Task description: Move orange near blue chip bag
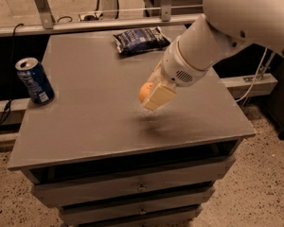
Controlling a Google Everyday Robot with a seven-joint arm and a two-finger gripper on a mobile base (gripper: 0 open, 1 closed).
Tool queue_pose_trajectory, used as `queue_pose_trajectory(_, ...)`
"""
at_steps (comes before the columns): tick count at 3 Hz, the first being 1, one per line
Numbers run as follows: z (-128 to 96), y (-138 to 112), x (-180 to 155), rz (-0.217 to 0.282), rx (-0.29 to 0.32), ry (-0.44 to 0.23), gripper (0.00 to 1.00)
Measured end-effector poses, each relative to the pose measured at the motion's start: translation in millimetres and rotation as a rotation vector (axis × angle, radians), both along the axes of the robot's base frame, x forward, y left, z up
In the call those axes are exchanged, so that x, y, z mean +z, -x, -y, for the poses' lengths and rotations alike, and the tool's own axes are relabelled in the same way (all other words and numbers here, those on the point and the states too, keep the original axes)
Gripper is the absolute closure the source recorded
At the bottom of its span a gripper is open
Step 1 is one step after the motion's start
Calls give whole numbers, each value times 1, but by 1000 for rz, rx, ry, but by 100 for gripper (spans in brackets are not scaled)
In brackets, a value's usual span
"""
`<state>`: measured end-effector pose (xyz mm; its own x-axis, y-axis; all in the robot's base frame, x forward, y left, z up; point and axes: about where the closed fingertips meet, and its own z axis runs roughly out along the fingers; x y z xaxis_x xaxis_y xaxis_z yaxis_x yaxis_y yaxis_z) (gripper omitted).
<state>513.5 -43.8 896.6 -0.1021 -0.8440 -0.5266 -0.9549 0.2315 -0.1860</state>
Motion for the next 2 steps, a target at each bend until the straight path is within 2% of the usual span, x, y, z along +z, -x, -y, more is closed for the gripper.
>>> queue_pose_trajectory(1, -1, -50, 8, 79, -9, -29, 100)
queue_pose_trajectory(2, -2, -114, 8, 144, -44, -42, 100)
